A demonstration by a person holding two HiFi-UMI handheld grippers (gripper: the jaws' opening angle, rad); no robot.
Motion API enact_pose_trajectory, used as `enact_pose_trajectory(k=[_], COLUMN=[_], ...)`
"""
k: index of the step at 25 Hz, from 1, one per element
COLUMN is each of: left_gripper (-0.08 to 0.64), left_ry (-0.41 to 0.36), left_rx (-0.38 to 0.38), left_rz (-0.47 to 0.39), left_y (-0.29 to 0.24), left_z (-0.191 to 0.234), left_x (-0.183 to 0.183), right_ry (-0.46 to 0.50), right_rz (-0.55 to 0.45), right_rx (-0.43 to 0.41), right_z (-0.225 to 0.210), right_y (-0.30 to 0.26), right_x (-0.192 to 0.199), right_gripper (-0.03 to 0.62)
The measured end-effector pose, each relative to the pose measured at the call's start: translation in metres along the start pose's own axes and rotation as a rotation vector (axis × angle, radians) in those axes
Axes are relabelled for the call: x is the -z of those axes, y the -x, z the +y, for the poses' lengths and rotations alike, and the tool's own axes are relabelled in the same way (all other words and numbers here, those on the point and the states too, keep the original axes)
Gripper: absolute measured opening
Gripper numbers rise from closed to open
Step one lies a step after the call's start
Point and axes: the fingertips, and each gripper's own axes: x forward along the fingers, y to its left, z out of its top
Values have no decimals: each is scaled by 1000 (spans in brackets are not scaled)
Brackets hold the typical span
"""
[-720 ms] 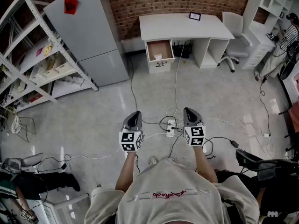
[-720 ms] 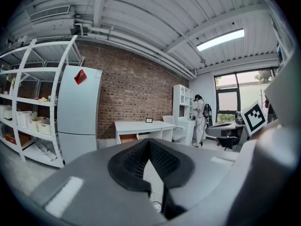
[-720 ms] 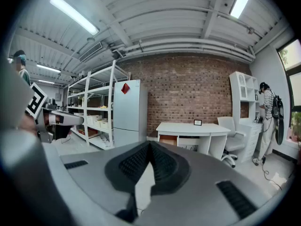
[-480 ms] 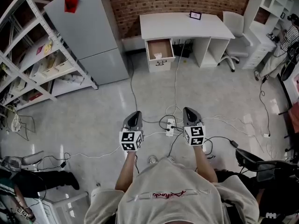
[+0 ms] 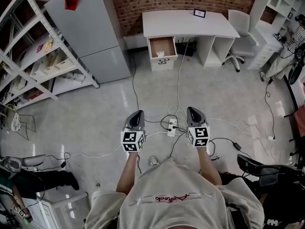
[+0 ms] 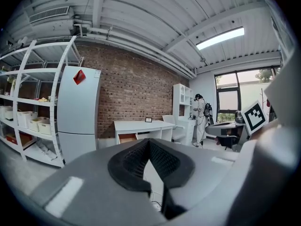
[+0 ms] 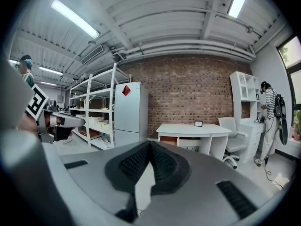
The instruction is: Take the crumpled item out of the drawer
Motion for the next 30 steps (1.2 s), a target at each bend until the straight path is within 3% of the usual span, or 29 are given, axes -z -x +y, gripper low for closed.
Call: enact_pose_trajectory(k=[15, 23, 30], left_gripper=[9, 9, 9], left_ry=[7, 1, 13], left_rx=[-15, -18, 8], left_rz=[41, 56, 38], left_y=[-15, -47, -111], left_z=[-37, -8, 33], left_x=[21, 25, 6], right_ry=[16, 14, 29], right_rz=[31, 31, 33], right_rx=[-52, -64, -46], right_z=[-21, -21, -33], right_y=[-1, -43, -116], right_x=[24, 21, -1], right_gripper=[12, 12, 12])
